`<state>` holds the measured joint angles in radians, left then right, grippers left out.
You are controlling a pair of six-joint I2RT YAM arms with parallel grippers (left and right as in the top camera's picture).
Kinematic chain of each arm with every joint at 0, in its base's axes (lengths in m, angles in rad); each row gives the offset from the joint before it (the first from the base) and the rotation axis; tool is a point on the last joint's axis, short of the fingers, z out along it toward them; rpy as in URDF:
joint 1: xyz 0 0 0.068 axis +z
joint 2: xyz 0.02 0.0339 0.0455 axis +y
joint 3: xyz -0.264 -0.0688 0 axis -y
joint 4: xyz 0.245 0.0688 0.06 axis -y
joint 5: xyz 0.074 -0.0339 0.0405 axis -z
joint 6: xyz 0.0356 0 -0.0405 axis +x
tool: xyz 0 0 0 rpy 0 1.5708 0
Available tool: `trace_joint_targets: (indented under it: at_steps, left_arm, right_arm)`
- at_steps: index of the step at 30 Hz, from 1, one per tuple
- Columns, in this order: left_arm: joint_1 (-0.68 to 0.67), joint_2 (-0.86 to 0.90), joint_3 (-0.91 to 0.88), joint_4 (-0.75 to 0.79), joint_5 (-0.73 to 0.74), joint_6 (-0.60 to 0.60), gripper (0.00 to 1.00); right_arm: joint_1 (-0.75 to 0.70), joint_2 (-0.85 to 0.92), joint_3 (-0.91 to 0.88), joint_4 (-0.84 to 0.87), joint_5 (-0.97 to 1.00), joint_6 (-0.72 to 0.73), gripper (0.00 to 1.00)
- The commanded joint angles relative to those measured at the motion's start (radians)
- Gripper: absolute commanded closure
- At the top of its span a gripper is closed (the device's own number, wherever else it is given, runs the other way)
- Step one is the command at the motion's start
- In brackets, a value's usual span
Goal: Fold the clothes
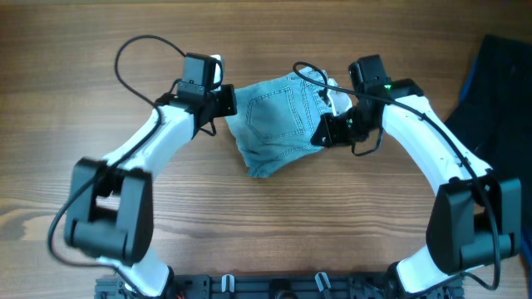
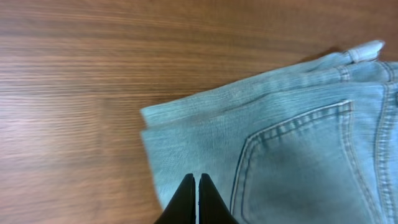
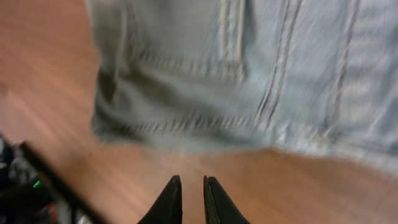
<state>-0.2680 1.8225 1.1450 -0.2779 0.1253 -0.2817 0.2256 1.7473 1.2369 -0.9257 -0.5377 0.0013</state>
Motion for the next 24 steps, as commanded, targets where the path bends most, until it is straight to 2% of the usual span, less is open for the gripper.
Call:
trace_joint_targets:
  at_steps: [1, 3, 5, 9, 12, 14, 19, 22, 24]
  left_arm:
    - [0.006, 0.112, 0.001, 0.055, 0.049, 0.013, 0.96]
    - [0.011, 0.153, 0.001, 0.069, 0.045, 0.013, 0.96]
    - [0.027, 0.171, 0.001, 0.011, 0.018, 0.013, 0.96]
    - [0.057, 0.171, 0.001, -0.187, -0.065, 0.006, 0.96]
    - [0.070, 0.170, 0.001, -0.381, -0.063, -0.068, 0.96]
    - [0.070, 0.169, 0.001, -0.451, -0.063, -0.070, 0.96]
    - [0.069, 0.168, 0.001, -0.486, -0.003, -0.070, 0.96]
    - [0.069, 0.140, 0.002, -0.486, -0.003, -0.069, 0.96]
    - [0.069, 0.114, 0.011, -0.490, 0.001, -0.066, 0.96]
  right_arm:
    - [0.007, -0.012, 0.000, -0.081, -0.044, 0.003, 0.87]
    - [0.011, -0.012, -0.001, -0.113, -0.026, 0.038, 0.87]
    - [0.011, -0.012, -0.001, -0.115, 0.038, 0.109, 0.87]
    - [0.011, -0.012, -0.001, -0.109, 0.061, 0.116, 0.87]
    - [0.011, -0.010, -0.002, -0.108, 0.186, 0.215, 0.85]
    - [0.011, -0.004, -0.023, -0.076, 0.258, 0.300, 0.89]
    - [0.011, 0.064, -0.106, 0.140, 0.275, 0.412, 0.92]
    - [0.011, 0.144, -0.118, 0.194, 0.367, 0.512, 0.94]
    - [0.010, 0.193, -0.118, 0.262, 0.365, 0.519, 0.94]
